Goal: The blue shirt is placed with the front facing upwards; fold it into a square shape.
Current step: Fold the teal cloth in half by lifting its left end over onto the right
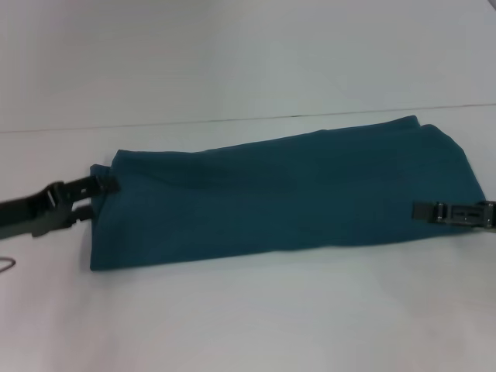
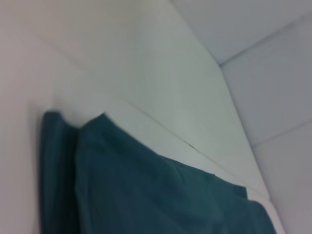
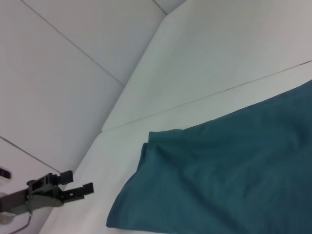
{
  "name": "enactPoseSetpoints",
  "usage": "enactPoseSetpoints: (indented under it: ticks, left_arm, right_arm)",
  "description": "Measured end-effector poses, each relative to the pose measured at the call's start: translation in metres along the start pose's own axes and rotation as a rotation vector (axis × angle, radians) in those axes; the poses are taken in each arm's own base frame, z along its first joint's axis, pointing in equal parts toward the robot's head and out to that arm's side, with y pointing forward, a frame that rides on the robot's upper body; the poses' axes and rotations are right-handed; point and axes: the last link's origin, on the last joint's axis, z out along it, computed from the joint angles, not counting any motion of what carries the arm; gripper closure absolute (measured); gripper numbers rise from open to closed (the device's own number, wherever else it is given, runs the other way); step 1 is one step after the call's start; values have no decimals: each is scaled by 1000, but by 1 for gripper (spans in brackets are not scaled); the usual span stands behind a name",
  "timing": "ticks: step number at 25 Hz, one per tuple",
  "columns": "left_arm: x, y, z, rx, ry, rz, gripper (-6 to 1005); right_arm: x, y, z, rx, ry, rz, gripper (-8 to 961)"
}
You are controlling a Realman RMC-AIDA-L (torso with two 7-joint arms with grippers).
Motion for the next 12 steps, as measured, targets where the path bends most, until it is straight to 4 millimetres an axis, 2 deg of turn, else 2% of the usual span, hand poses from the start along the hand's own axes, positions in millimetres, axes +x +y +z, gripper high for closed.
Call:
enactPoseSetpoints:
  ticks: [2,5,12]
  left_arm:
    - [7,4,3,6,-5,25,53]
    - [11,1,12,34,25,-51,53]
    - [-9,-14,38,97,95,-187,53]
  right_arm:
    - [-1,-1,-2,7,-1,-2,69]
    - [0,-3,-3,12,-4,2,69]
    - [3,-5,-2,19,-9,11,69]
